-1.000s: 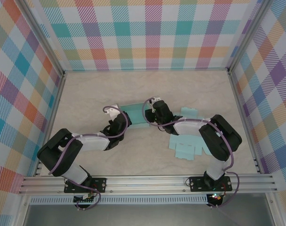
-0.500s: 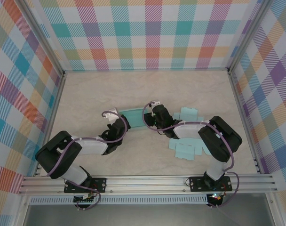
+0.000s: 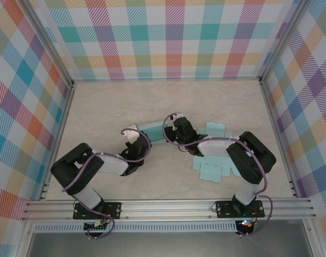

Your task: Fold the paper box

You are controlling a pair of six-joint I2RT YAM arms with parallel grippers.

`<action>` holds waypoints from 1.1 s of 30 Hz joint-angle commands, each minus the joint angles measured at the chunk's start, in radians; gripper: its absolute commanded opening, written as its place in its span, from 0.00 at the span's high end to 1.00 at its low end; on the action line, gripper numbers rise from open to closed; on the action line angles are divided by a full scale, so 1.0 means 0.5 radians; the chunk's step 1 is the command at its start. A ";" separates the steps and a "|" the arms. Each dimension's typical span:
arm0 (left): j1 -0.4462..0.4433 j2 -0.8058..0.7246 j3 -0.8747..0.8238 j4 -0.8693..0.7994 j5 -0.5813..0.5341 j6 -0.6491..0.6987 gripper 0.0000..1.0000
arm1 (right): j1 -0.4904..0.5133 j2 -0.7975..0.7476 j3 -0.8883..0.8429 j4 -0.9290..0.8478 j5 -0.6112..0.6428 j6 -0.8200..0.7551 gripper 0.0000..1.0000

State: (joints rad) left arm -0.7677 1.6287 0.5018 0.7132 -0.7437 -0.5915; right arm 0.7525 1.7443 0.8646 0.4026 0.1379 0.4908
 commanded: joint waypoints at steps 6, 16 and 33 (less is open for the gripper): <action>-0.058 0.104 0.067 -0.116 0.089 -0.034 1.00 | 0.008 0.081 0.032 0.013 0.019 0.001 0.81; -0.060 -0.103 0.004 -0.325 -0.045 -0.050 0.86 | -0.047 0.090 -0.153 0.008 0.073 0.054 0.84; -0.098 -0.648 -0.151 -0.803 -0.211 -0.219 0.37 | -0.048 -0.197 -0.234 -0.224 -0.013 0.002 0.56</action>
State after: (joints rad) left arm -0.8005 1.3449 0.4473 0.3851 -0.8051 -0.6662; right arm 0.7334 1.6840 0.7689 0.3477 0.1452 0.5049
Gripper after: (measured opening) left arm 0.628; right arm 0.431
